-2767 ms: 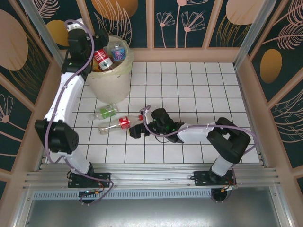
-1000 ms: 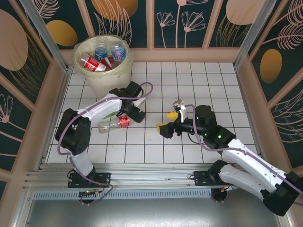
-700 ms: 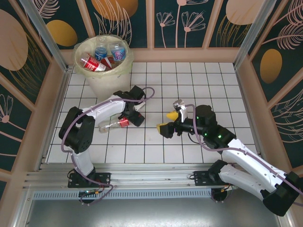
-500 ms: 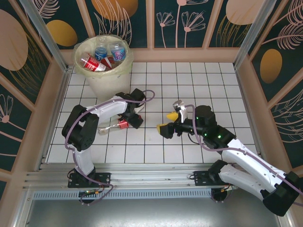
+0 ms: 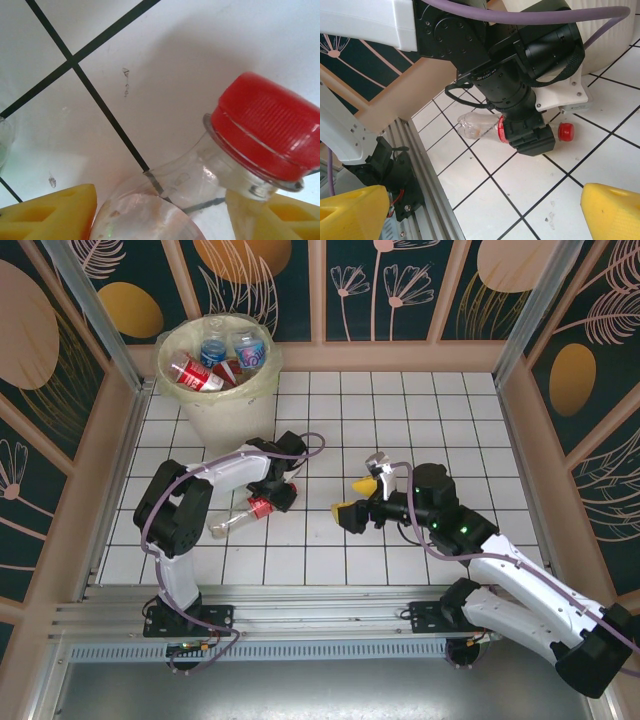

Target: Put the plastic bottles in the bin

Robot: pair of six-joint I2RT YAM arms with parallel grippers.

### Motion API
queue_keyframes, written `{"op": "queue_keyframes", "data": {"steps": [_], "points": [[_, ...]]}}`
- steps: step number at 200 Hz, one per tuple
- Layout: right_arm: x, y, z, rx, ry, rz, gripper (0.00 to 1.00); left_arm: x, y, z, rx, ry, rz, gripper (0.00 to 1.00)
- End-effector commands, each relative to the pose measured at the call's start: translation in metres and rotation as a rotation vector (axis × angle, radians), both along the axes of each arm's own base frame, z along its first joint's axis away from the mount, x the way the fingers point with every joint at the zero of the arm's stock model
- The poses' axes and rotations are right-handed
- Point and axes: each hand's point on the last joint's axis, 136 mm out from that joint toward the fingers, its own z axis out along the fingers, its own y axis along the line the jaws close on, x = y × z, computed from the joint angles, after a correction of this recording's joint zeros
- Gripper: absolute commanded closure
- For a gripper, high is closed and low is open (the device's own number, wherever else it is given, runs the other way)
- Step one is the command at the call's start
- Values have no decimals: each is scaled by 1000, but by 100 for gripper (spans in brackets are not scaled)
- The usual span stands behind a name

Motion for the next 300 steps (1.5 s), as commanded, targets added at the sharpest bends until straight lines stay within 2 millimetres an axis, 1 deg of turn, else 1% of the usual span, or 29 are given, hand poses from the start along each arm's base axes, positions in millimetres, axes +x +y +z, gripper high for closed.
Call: {"op": "queue_keyframes", "data": {"steps": [1,18,38,81,98,111,129,159,179,189,215,240,277,300], "points": [[0,-3,-2,4,-3,-8,1,-6,-1,-1,-17,11,20,37],[1,-3,-1,4,-4,-12,1,1,-6,5,-43,-20,34,39],[1,-3,-2,3,-2,-12,1,9,-26,14,-143,-41,59,39],[1,-3,-2,3,-2,-14,1,39,-67,33,-341,-89,195,34],[1,-4,-3,0,-1,-16,1,49,-80,40,-406,-106,244,31],[2,-4,-2,0,-2,-19,1,54,-83,43,-422,-115,261,28],[2,-4,-2,1,-4,-19,1,57,-83,44,-419,-124,265,25],[2,-4,-2,1,-5,-20,1,54,-79,41,-404,-123,269,22],[2,-4,-2,0,-5,-20,1,51,-80,42,-410,-117,252,16],[2,-4,-2,0,-4,-21,1,50,-77,42,-400,-122,237,13],[2,-4,-3,0,-5,-21,1,41,-67,38,-350,-109,185,7],[2,-4,-3,-2,-3,-22,1,27,-61,28,-319,-69,136,2],[3,-4,-3,-3,-4,-23,1,16,-43,22,-245,-53,135,2],[3,-4,-3,-5,-1,-21,1,9,-33,16,-201,-36,146,6]]}}
